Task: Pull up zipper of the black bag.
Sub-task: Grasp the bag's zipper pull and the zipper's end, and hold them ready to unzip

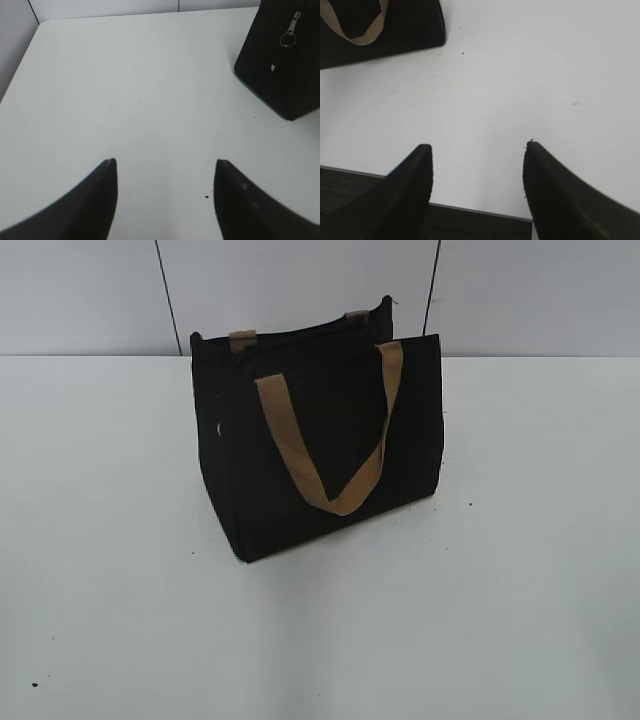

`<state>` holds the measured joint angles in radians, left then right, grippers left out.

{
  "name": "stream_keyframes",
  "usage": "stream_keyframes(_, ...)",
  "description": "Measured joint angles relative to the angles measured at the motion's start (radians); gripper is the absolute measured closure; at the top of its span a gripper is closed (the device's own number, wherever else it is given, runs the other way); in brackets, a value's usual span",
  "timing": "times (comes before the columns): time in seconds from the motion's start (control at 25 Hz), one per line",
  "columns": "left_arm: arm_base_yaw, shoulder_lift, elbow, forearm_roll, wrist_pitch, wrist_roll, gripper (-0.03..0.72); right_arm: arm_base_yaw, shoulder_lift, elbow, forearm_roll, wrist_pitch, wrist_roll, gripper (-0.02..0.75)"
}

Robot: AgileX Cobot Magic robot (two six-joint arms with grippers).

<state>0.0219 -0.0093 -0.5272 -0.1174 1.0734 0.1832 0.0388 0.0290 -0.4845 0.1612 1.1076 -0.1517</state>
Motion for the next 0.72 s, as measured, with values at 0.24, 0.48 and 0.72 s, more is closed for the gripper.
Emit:
stream_keyframes(0.24,0.000,0.000,0.000,0.000,0.000,0.000,0.220,0.000,0.000,0.000,0.000,-0.001,0.000,0.298)
stream_keyframes(0.48,0.000,0.003,0.000,-0.002,0.000,0.000,0.220,0.000,0.000,0.000,0.000,-0.003,0.000,0.298)
stream_keyframes(0.72,-0.023,0.179,-0.021,-0.107,-0.088,0.051,0.220,0.000,0.000,0.000,0.000,-0.003,0.000,0.298)
